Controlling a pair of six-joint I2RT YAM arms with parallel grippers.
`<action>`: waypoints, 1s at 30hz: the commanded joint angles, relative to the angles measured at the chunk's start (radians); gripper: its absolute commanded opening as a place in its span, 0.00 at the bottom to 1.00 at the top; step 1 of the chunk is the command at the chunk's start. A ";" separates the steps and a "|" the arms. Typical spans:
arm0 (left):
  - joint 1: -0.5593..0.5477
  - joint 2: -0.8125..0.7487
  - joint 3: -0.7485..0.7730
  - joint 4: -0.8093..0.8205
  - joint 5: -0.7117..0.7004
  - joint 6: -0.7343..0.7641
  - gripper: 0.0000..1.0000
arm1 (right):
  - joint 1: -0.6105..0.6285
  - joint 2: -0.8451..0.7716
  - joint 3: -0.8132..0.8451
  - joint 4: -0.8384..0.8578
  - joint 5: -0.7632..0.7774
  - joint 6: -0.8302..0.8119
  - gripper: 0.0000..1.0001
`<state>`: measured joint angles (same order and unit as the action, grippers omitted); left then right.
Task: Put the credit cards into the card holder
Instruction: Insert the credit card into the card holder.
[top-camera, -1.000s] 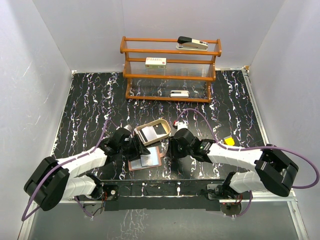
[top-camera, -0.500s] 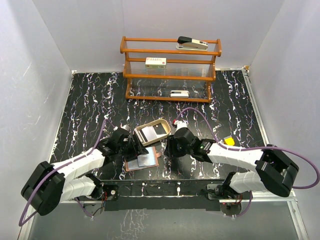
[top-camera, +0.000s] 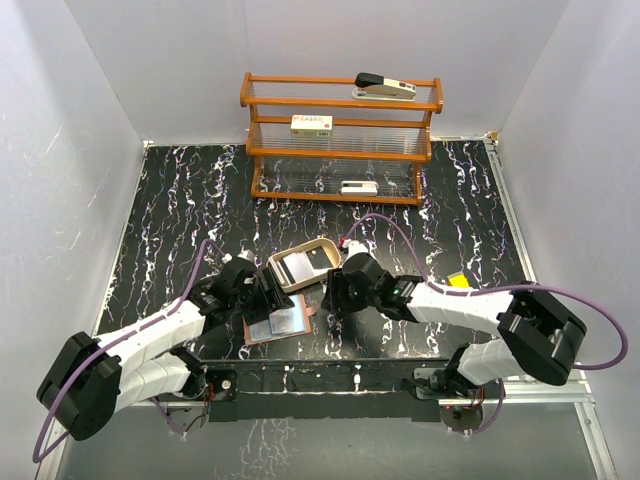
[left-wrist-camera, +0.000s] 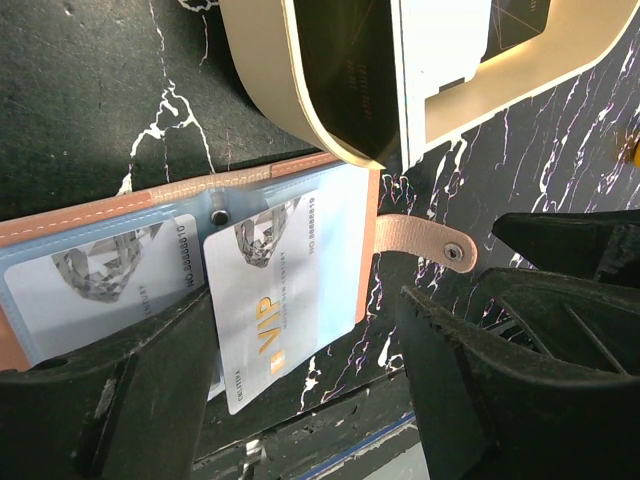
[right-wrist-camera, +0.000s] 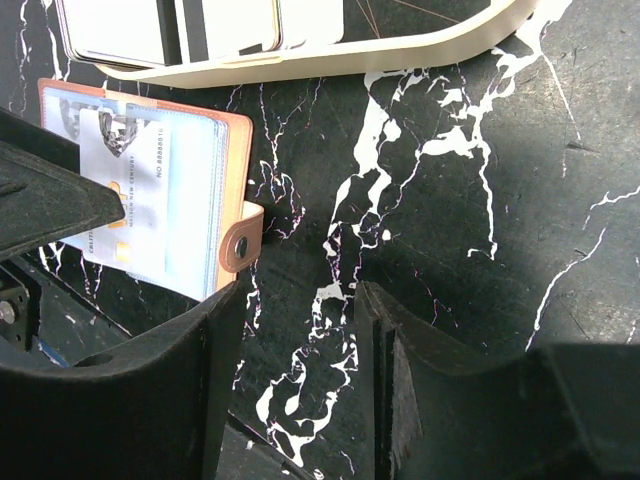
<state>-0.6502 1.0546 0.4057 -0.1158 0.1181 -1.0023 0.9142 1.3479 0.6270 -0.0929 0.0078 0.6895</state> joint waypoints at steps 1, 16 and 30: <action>-0.003 -0.010 0.016 -0.015 -0.006 0.007 0.68 | 0.003 0.020 0.057 0.058 0.003 -0.008 0.46; -0.003 0.034 -0.010 0.044 0.008 0.008 0.65 | 0.007 0.117 0.108 0.141 -0.096 -0.011 0.46; -0.003 0.094 -0.011 0.135 0.062 -0.009 0.62 | 0.022 0.155 0.105 0.155 -0.104 -0.016 0.04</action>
<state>-0.6502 1.1294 0.3996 -0.0120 0.1501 -1.0061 0.9222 1.5139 0.7044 -0.0113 -0.0792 0.6781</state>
